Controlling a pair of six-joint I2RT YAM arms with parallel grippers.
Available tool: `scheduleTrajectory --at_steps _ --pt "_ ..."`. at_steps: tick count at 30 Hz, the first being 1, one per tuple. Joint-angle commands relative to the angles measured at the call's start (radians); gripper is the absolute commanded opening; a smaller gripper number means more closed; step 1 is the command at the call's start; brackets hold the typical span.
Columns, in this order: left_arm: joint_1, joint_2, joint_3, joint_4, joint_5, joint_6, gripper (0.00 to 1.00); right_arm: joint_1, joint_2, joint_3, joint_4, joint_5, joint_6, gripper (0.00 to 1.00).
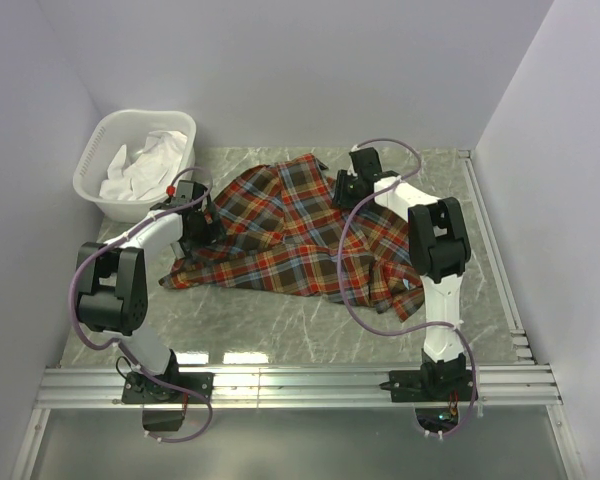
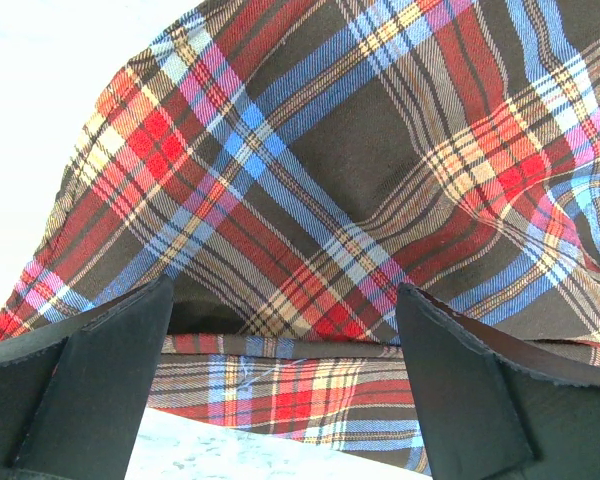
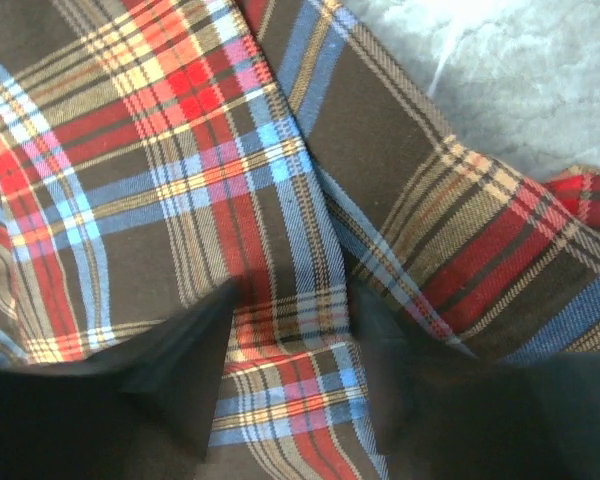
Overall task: Fold and stack the long sleeve shirts
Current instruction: Flatten the shirt out
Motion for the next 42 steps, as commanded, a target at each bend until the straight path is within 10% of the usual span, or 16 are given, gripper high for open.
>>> scheduleTrajectory --at_steps 1,9,30,37,42 --pt "-0.001 -0.002 0.02 0.006 -0.012 0.016 0.99 -0.006 -0.021 0.02 0.036 -0.042 -0.029 0.45" --pt "-0.001 -0.006 0.023 0.002 -0.025 0.016 0.99 0.013 -0.169 -0.03 0.039 -0.113 -0.113 0.0" --pt "-0.001 -0.002 0.034 -0.017 -0.06 0.002 0.99 0.495 -1.229 -0.791 -0.036 -0.421 -0.169 0.0" --pt "-0.001 -0.068 0.008 0.011 -0.052 -0.001 0.99 0.557 -1.197 -0.864 -0.257 -0.539 -0.191 0.4" --pt "-0.02 -0.126 -0.006 0.019 -0.043 0.0 0.99 0.492 -1.161 -0.738 -0.364 -0.223 -0.129 0.69"
